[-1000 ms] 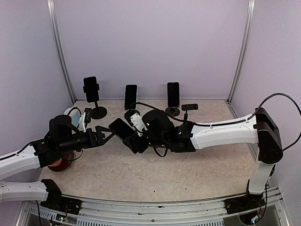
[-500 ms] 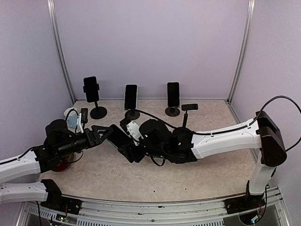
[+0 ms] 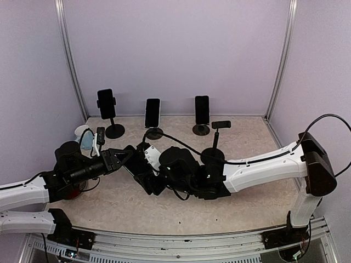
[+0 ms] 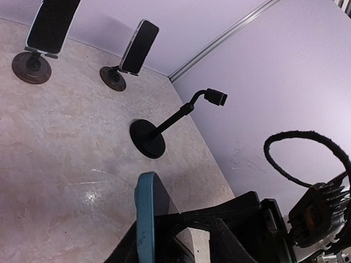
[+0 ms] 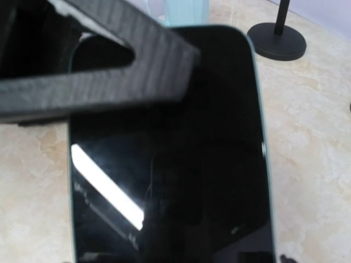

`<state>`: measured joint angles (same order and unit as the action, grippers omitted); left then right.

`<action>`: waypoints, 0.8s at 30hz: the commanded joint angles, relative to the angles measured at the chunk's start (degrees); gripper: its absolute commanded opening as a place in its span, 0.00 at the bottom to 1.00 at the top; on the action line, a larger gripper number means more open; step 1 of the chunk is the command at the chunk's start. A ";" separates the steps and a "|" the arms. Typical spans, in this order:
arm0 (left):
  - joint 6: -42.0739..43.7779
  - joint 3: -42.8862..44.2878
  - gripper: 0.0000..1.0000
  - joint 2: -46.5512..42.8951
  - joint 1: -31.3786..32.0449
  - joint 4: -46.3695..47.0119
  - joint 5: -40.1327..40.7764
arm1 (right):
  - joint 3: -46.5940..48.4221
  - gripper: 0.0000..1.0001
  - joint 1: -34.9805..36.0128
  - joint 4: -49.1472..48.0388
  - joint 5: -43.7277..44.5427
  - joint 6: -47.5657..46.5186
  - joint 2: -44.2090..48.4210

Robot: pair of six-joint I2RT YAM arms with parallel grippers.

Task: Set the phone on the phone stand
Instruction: Pass from the right arm to the left

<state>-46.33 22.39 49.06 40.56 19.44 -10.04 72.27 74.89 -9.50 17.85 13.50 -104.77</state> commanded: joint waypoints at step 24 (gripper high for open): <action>-0.57 0.99 0.00 -6.27 1.48 1.34 -0.37 | 2.48 0.85 2.28 -4.80 7.79 -4.66 -0.83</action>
<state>-47.46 22.39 44.77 41.25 18.98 -9.52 72.38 77.01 -13.21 24.51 9.21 -104.90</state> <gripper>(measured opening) 0.068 0.798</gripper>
